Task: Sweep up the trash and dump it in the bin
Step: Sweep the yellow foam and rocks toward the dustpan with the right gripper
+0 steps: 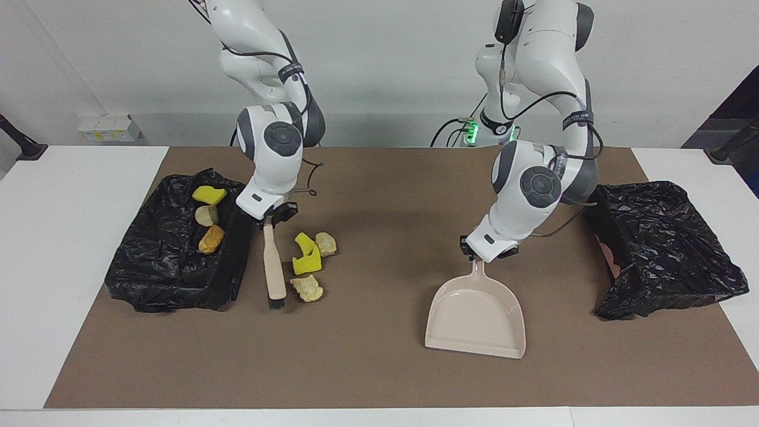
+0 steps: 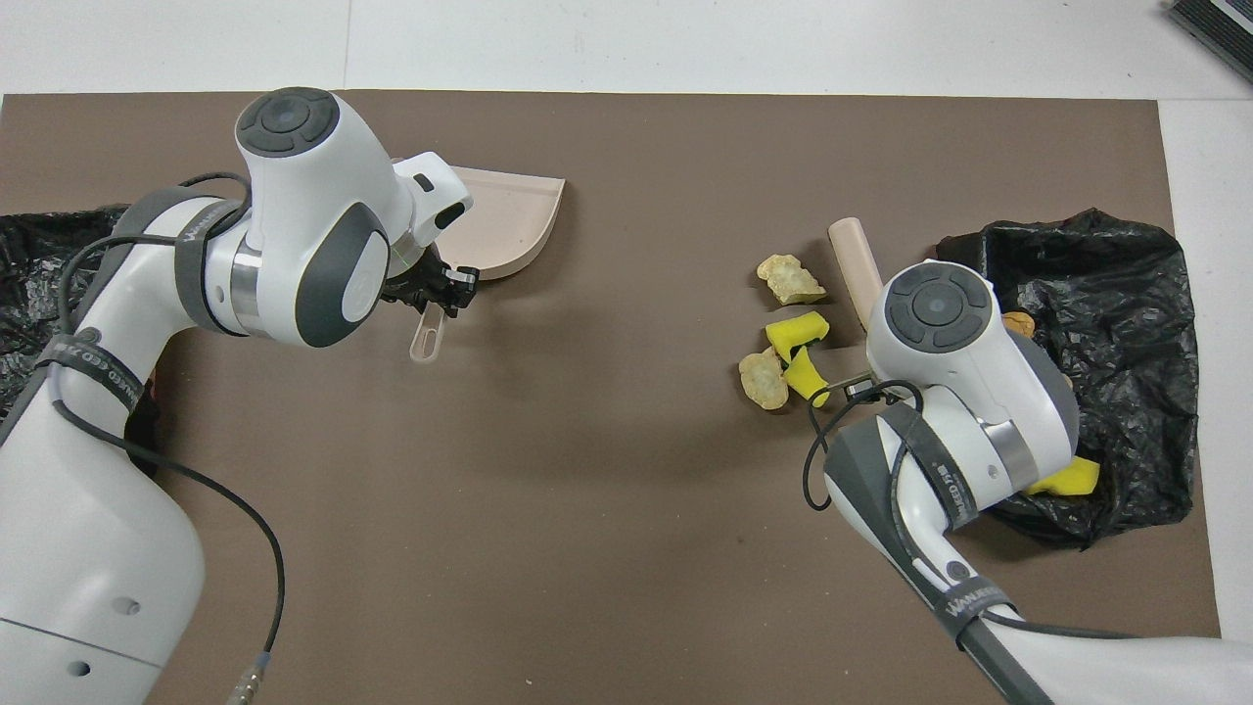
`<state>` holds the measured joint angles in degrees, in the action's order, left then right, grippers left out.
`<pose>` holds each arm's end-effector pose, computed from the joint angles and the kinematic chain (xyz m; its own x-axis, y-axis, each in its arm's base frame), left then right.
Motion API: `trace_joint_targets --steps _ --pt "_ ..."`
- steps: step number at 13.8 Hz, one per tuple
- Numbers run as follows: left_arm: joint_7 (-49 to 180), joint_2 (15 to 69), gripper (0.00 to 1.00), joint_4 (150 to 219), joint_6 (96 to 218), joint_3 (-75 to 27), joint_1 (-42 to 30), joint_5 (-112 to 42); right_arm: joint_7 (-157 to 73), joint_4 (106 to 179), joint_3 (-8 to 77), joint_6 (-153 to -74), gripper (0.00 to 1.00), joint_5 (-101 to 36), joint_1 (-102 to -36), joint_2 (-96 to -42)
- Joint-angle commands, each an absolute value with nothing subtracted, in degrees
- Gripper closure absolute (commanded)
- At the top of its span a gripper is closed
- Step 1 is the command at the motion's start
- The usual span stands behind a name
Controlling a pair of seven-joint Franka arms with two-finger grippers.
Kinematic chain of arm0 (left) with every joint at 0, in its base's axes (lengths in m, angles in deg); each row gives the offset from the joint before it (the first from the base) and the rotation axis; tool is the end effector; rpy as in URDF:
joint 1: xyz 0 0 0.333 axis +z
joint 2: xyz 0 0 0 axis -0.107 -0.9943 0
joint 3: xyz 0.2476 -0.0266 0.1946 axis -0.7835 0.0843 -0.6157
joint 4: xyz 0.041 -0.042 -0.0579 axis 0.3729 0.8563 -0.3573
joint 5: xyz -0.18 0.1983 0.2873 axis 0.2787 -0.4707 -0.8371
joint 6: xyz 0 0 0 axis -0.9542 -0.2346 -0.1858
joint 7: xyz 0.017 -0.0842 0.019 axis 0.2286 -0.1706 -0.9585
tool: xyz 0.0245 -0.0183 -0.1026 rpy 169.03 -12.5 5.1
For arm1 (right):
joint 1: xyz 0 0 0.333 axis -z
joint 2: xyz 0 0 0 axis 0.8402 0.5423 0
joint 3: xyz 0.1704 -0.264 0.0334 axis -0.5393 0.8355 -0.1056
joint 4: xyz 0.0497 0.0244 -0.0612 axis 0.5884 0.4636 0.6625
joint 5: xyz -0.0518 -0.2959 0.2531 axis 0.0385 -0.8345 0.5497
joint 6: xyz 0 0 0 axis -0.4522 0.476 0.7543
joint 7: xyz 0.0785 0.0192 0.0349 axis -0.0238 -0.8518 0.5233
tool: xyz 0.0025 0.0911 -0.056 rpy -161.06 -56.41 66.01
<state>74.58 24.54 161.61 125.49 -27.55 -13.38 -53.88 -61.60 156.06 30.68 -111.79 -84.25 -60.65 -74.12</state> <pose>0.6372 -0.2292 0.3777 0.9741 -0.1768 -0.1406 -0.1657 -0.9823 0.0871 0.5482 0.1188 0.3489 0.9637 0.2209 -0.1498 0.2569 -0.9198 0.2965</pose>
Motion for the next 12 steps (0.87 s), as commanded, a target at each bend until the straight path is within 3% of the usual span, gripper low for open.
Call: trace_joint_targets --steps 1,9,12 --pt "77.9 24.0 1.0 160.3 123.1 -27.1 -11.1 -51.7 -61.7 157.4 30.3 -112.3 1.0 -84.5 -60.8 -73.9" --pt "78.2 24.7 1.0 160.4 123.1 -27.1 -10.5 -47.7 -62.0 162.6 27.9 -110.9 1.0 -69.8 -64.8 -76.6" --pt "79.7 28.9 1.0 161.7 120.9 -27.1 -12.6 -48.0 -66.4 161.8 25.8 -108.9 1.0 -68.3 -64.8 -76.9"
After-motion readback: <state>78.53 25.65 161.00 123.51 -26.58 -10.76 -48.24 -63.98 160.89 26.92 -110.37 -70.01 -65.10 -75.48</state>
